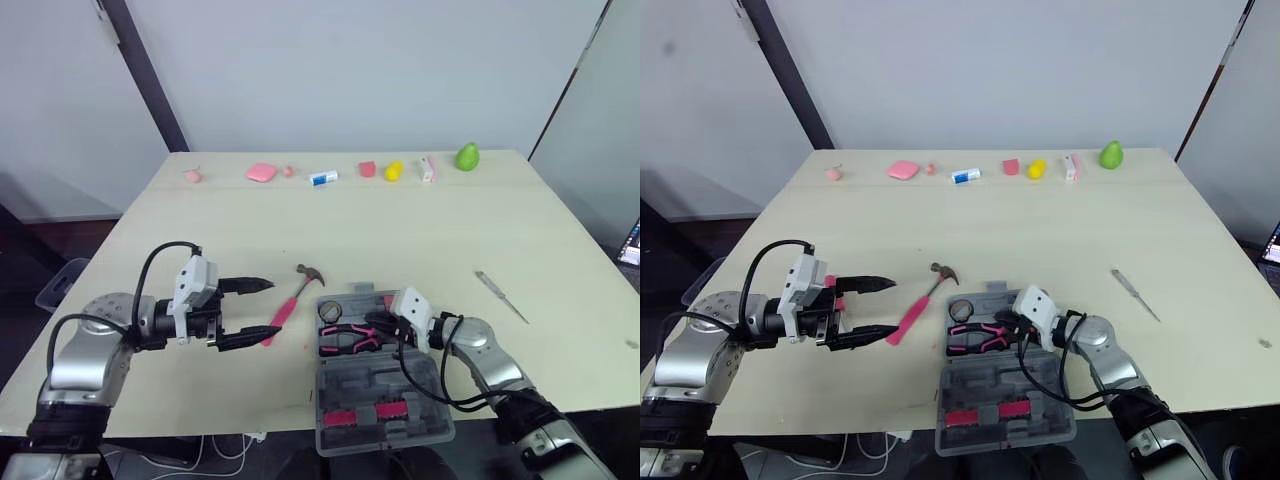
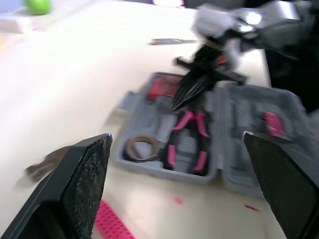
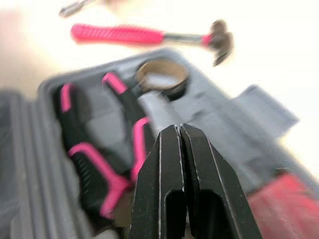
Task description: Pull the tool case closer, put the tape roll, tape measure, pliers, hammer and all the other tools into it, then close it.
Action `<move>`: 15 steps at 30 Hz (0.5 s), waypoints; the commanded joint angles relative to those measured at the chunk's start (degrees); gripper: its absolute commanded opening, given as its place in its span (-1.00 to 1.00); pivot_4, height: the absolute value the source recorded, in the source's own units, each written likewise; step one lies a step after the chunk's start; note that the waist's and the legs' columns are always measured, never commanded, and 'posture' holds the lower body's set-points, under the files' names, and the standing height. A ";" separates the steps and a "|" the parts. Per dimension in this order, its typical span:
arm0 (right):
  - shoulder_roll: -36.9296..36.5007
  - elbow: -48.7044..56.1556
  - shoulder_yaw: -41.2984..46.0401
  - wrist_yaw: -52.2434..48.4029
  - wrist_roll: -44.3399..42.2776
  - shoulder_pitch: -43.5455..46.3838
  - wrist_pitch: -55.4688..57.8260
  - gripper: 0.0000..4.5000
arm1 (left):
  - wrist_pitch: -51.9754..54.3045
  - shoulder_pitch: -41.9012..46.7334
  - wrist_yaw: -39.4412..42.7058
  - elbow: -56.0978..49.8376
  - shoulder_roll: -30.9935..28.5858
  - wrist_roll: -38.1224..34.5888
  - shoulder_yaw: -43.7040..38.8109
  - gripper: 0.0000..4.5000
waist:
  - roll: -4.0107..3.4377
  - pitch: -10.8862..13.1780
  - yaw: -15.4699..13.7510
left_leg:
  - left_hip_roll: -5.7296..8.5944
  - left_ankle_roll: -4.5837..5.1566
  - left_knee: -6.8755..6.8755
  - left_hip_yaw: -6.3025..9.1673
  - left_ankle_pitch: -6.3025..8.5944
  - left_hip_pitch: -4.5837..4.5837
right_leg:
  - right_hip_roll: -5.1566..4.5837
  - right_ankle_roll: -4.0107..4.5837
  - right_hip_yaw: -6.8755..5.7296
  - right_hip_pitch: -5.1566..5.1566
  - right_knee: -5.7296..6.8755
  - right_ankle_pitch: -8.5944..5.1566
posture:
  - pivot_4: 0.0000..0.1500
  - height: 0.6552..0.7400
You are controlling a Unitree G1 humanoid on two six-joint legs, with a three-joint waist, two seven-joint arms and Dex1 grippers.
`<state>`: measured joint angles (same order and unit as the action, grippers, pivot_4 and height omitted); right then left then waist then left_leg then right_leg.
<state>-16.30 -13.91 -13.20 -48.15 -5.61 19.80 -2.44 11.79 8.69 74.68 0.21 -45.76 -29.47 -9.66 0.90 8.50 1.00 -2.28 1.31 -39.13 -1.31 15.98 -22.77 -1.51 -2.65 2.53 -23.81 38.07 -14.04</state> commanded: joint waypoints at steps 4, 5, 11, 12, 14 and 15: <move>-4.14 16.41 9.53 2.56 -7.63 -8.63 2.52 -0.96 | 0.56 -6.37 -6.34 -3.78 2.00 -2.37 -7.10 1.00 | 0.02 0.01 -0.24 | -0.02 0.00 0.15 0.05 0.01 -0.06 | -0.13 0.00 -0.10 0.00 -0.15 -0.02 | 1.00 1.00; -5.21 18.51 11.05 2.63 -8.83 -10.76 3.51 -0.96 | 0.58 -7.62 -7.04 -3.87 2.08 -2.47 -8.08 1.00 | 0.02 0.02 -0.29 | -0.01 0.01 0.16 0.05 0.02 -0.06 | -0.17 0.01 -0.13 0.00 -0.15 -0.03 | 1.00 1.00; -10.46 25.09 24.86 3.58 -16.39 -25.17 4.44 -0.86 | -3.04 -16.21 -10.12 -0.42 2.98 -0.48 -14.11 1.00 | 0.04 0.03 -0.30 | 0.03 0.02 0.17 -0.01 0.02 0.02 | -0.35 0.05 -0.14 0.10 -0.18 -0.09 | 1.00 1.00; -10.75 25.74 27.15 3.86 -17.78 -27.40 4.65 -0.73 | -3.76 -17.09 -10.61 0.49 3.32 -0.56 -15.16 1.00 | 0.08 0.06 -0.26 | 0.04 0.02 0.17 -0.02 0.02 0.03 | -0.35 0.12 -0.14 0.10 -0.18 -0.13 | 1.00 1.00; -10.36 25.85 34.09 4.54 -20.74 -34.83 4.16 -0.35 | -6.35 -19.36 -12.94 4.68 4.81 -0.10 -18.65 1.00 | 0.07 0.06 -0.26 | 0.03 0.02 0.15 -0.02 0.00 0.14 | -0.29 0.19 -0.13 0.16 -0.17 -0.17 | 1.00 1.00; -9.86 25.68 36.62 4.70 -21.50 -38.14 3.53 -0.16 | -7.59 -20.58 -13.78 6.58 5.49 0.29 -19.93 1.00 | 0.02 0.00 -0.37 | 0.02 0.02 0.15 -0.03 0.00 0.24 | -0.26 0.18 -0.11 0.22 -0.16 -0.19 | 1.00 1.00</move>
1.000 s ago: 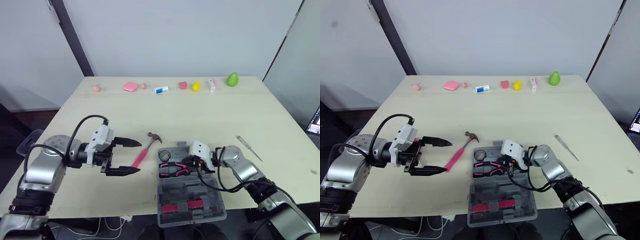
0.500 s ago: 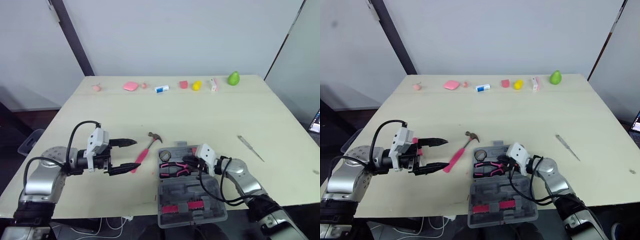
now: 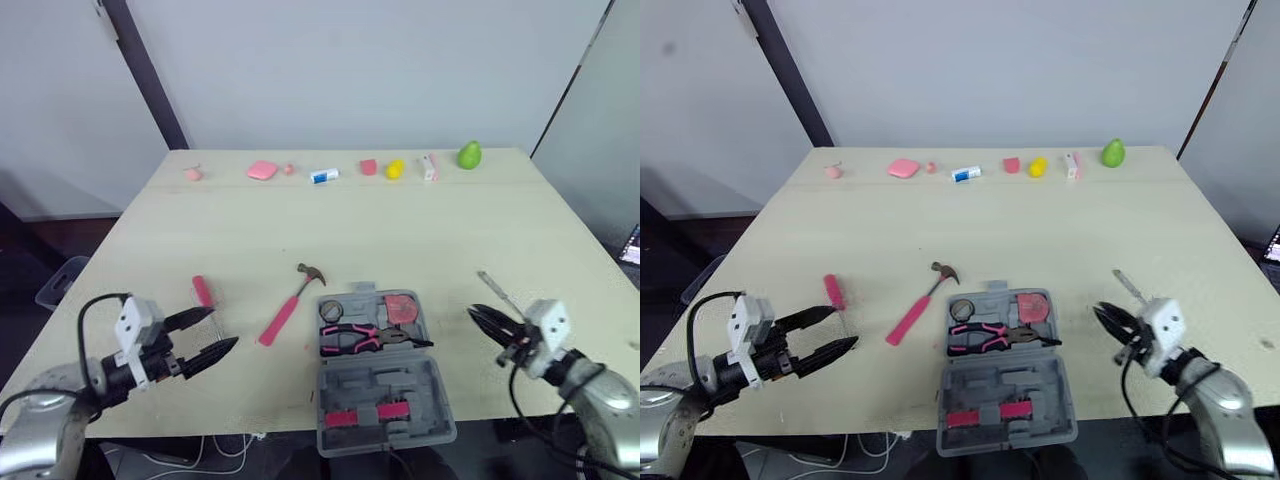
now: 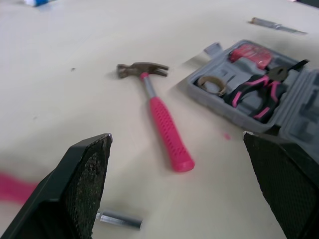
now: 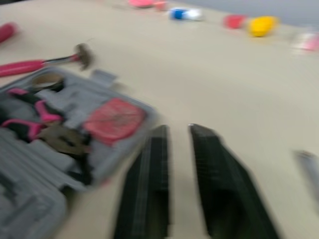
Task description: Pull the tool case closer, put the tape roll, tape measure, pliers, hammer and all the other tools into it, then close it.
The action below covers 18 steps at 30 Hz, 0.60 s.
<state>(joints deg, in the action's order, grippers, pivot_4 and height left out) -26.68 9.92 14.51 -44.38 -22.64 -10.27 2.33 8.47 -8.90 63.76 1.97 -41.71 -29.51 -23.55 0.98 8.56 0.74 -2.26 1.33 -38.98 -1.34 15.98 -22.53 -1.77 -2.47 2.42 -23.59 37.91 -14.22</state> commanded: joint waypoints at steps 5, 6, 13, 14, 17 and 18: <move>3.46 2.82 14.59 2.62 -7.06 -17.88 -1.63 0.78 | -8.66 -7.25 -4.62 10.41 3.48 1.50 -9.06 1.00 | 0.04 -0.05 0.15 | -0.03 0.00 0.18 -0.08 0.02 0.08 | -0.02 -0.03 0.05 0.03 -0.05 -0.12 | 1.00 1.00; 3.98 2.63 15.38 3.10 -7.31 -18.86 -1.63 0.98 | -9.29 -7.72 -4.80 11.12 3.66 1.67 -9.41 1.00 | 0.08 -0.05 0.16 | -0.08 0.00 0.18 -0.09 0.02 0.11 | -0.03 -0.07 0.08 0.03 -0.04 -0.14 | 1.00 1.00; 6.07 -3.28 18.75 3.04 -6.74 -24.05 -4.93 0.98 | -14.47 -9.40 -5.25 17.23 3.88 2.58 -10.35 1.00 | 0.13 -0.07 0.00 | -0.15 -0.01 0.28 -0.30 0.03 0.37 | -0.40 -0.17 0.23 0.08 -0.08 -0.22 | 1.00 1.00; 5.84 -3.69 18.77 2.90 -6.65 -23.97 -5.30 0.98 | -14.64 -9.30 -4.80 17.28 3.84 2.36 -10.14 1.00 | 0.12 -0.06 0.00 | -0.15 -0.01 0.30 -0.32 0.03 0.36 | -0.45 -0.17 0.23 0.06 -0.09 -0.23 | 1.00 1.00; 4.57 -4.00 18.32 2.63 -6.14 -22.68 -5.70 0.98 | -14.11 -8.77 -3.52 15.64 3.70 2.09 -8.83 1.00 | 0.11 -0.06 0.04 | -0.15 -0.01 0.32 -0.34 0.03 0.36 | -0.48 -0.16 0.25 0.05 -0.09 -0.22 | 1.00 1.00; 3.86 -3.98 17.81 2.18 -5.73 -22.18 -5.65 0.98 | -13.77 -8.58 -3.00 14.58 3.69 1.95 -8.25 1.00 | 0.10 -0.06 0.06 | -0.15 -0.01 0.32 -0.34 0.03 0.37 | -0.48 -0.16 0.25 0.05 -0.09 -0.22 | 1.00 1.00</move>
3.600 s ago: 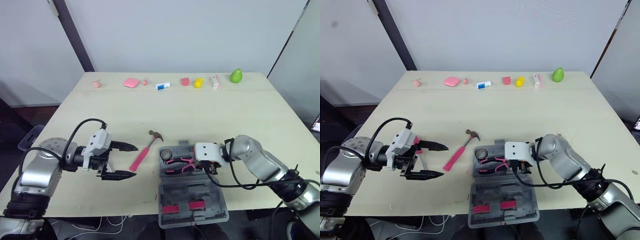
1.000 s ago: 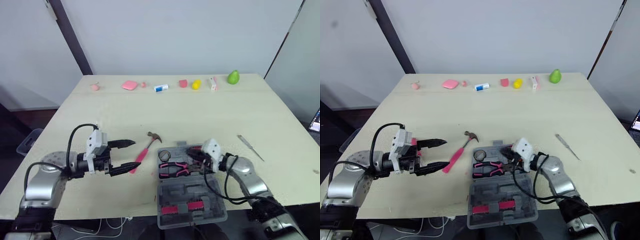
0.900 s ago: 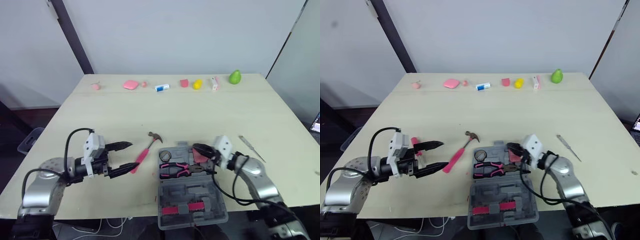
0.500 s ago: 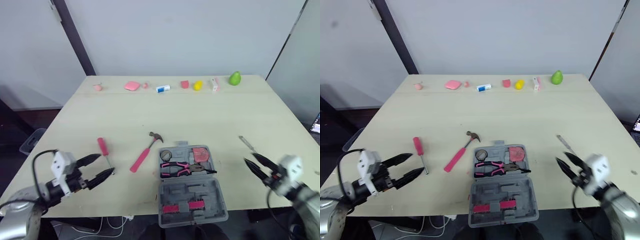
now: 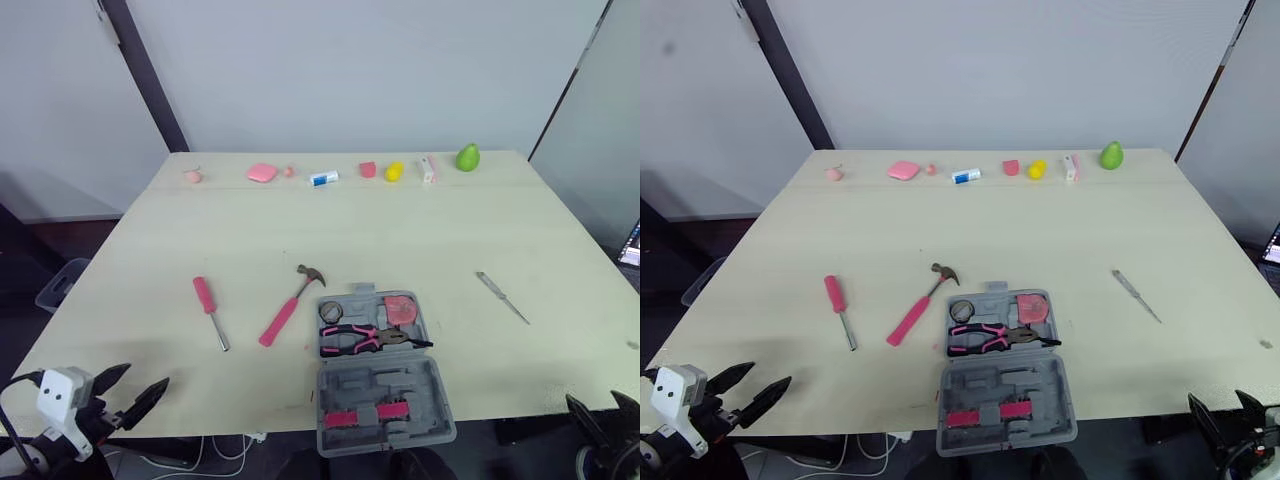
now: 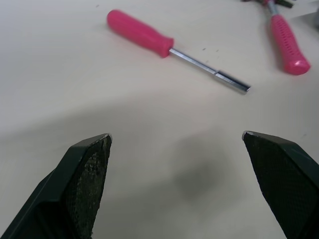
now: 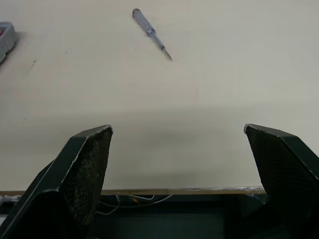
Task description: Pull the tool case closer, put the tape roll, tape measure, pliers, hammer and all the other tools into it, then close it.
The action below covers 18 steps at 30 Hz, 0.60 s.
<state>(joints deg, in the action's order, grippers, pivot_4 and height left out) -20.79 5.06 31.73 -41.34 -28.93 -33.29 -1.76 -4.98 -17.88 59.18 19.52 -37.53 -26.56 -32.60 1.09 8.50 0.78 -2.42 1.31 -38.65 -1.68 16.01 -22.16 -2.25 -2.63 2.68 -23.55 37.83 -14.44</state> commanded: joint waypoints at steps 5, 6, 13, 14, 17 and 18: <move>-6.30 3.04 -2.57 -3.90 0.39 4.08 1.75 0.98 | 2.61 0.64 4.74 -11.00 -0.74 -1.87 5.46 1.00 | 0.01 0.00 0.01 | 0.00 0.00 0.04 -0.10 0.00 0.04 | 0.01 0.18 0.07 0.01 0.00 0.11 | 1.00 1.00; -7.28 3.63 -3.18 -4.19 0.08 5.12 2.81 0.98 | 3.22 0.93 5.14 -12.66 -0.90 -1.91 6.51 1.00 | 0.00 0.00 -0.01 | 0.01 0.00 0.07 -0.15 0.00 0.04 | 0.01 0.20 0.13 0.02 0.00 0.12 | 1.00 1.00; -15.40 4.51 -11.45 -9.27 2.79 13.59 7.29 0.98 | 2.76 6.88 7.41 -17.92 -3.92 3.69 16.12 1.00 | 0.02 0.02 -0.07 | 0.10 0.01 0.15 -0.32 -0.01 0.14 | 0.39 0.20 0.27 0.03 0.02 0.14 | 1.00 1.00; -15.91 4.42 -12.34 -9.68 2.86 14.53 7.81 0.98 | 2.60 7.63 7.61 -17.93 -4.18 4.31 17.09 1.00 | 0.02 0.02 -0.06 | 0.11 0.01 0.15 -0.33 -0.01 0.14 | 0.41 0.20 0.28 0.03 0.02 0.14 | 1.00 1.00; -17.86 2.97 -18.16 -12.01 5.83 19.81 8.39 0.75 | 3.37 10.80 9.63 -18.26 -5.15 6.48 22.23 1.00 | 0.05 0.05 -0.02 | 0.18 0.02 0.18 -0.40 0.00 0.15 | 0.46 0.19 0.33 0.02 0.01 0.14 | 1.00 1.00; -18.22 2.49 -19.41 -12.40 6.56 21.02 8.44 0.62 | 3.50 11.52 10.00 -18.18 -5.33 6.88 23.30 0.89 | 0.05 0.06 0.03 | 0.20 0.02 0.19 -0.43 -0.01 0.16 | 0.47 0.18 0.34 0.02 0.00 0.15 | 1.00 1.00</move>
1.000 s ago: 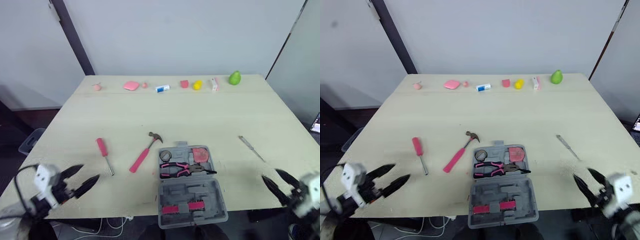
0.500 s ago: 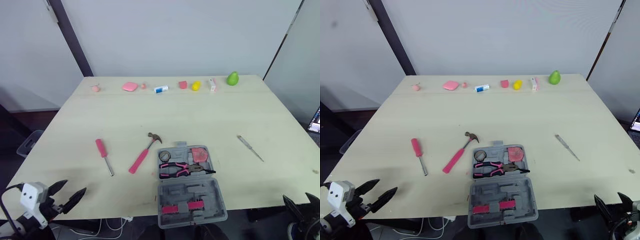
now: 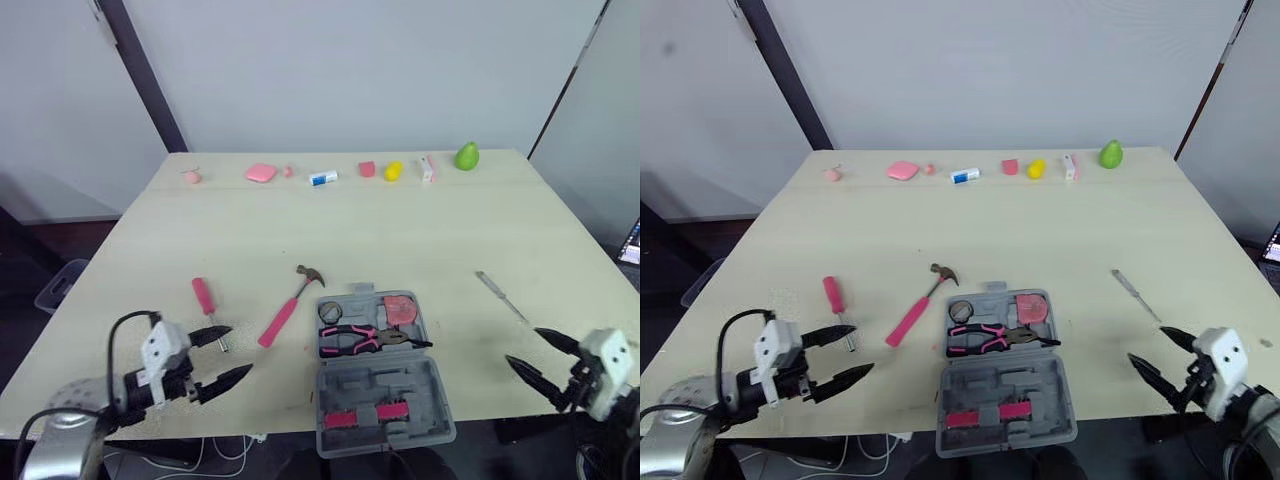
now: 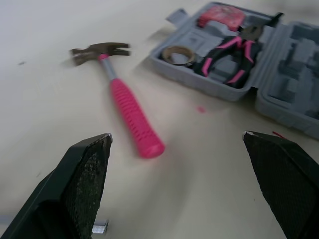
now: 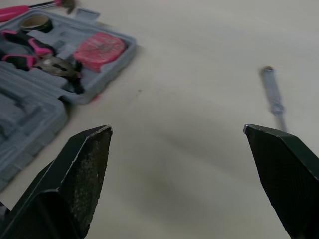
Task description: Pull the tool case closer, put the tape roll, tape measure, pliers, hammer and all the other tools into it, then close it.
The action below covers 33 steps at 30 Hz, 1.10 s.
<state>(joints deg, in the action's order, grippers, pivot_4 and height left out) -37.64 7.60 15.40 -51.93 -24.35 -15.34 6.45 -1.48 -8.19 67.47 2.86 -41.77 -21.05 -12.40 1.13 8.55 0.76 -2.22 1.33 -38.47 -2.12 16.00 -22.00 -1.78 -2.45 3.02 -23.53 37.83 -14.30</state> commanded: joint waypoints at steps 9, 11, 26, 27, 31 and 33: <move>-3.00 -4.95 -16.34 -6.98 9.34 13.54 0.95 -1.00 | 7.09 8.81 4.01 -1.26 -2.23 5.12 14.12 -0.81 | 0.05 0.06 -0.01 | 0.00 0.00 0.00 -0.26 0.00 0.00 | 0.09 -0.09 0.00 -0.01 0.02 0.05 | 1.00 1.00; -2.77 -6.00 -18.16 -7.29 10.44 15.39 0.91 -1.00 | 8.01 9.99 3.94 -0.49 -1.99 5.72 15.49 -0.98 | 0.06 0.06 0.00 | 0.00 0.00 -0.02 -0.30 0.00 -0.01 | 0.11 -0.12 0.01 -0.02 0.05 0.08 | 1.00 1.00; 2.04 -12.42 -27.21 -6.92 17.79 24.71 -0.36 -1.00 | 14.36 18.07 3.70 3.90 -0.13 10.73 23.49 -0.98 | 0.09 0.09 -0.01 | -0.02 0.00 -0.01 -0.25 0.00 -0.10 | 0.21 -0.19 0.01 -0.09 0.04 0.12 | 1.00 1.00; 2.19 -12.51 -27.27 -6.88 17.90 24.84 -0.44 -1.00 | 14.29 18.27 3.61 4.15 0.13 10.82 23.66 -0.98 | 0.09 0.09 -0.02 | -0.02 0.00 -0.01 -0.24 0.00 -0.09 | 0.21 -0.19 0.01 -0.09 0.05 0.12 | 1.00 1.00; 2.42 -12.78 -27.96 -7.12 18.80 25.08 -0.96 -1.00 | 14.63 19.19 3.60 4.72 1.69 10.77 24.43 -0.98 | 0.10 0.09 -0.01 | -0.02 0.00 -0.06 -0.27 0.00 -0.09 | 0.20 -0.19 0.03 -0.08 0.07 0.13 | 1.00 1.00; 2.48 -12.81 -28.00 -7.14 18.96 24.98 -1.19 -1.00 | 14.55 19.58 3.55 4.72 2.13 11.09 24.83 -0.98 | 0.10 0.09 -0.01 | -0.02 0.00 -0.07 -0.27 0.00 -0.09 | 0.21 -0.19 0.03 -0.08 0.08 0.13 | 1.00 1.00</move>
<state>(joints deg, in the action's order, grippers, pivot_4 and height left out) -35.27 -5.64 -12.68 -58.89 -5.20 9.38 6.24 13.39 10.73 70.95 7.99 -39.77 -10.15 11.92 1.23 8.63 0.75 -2.23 1.33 -38.54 -2.39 16.00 -22.08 -1.57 -2.64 3.05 -23.61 37.91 -14.17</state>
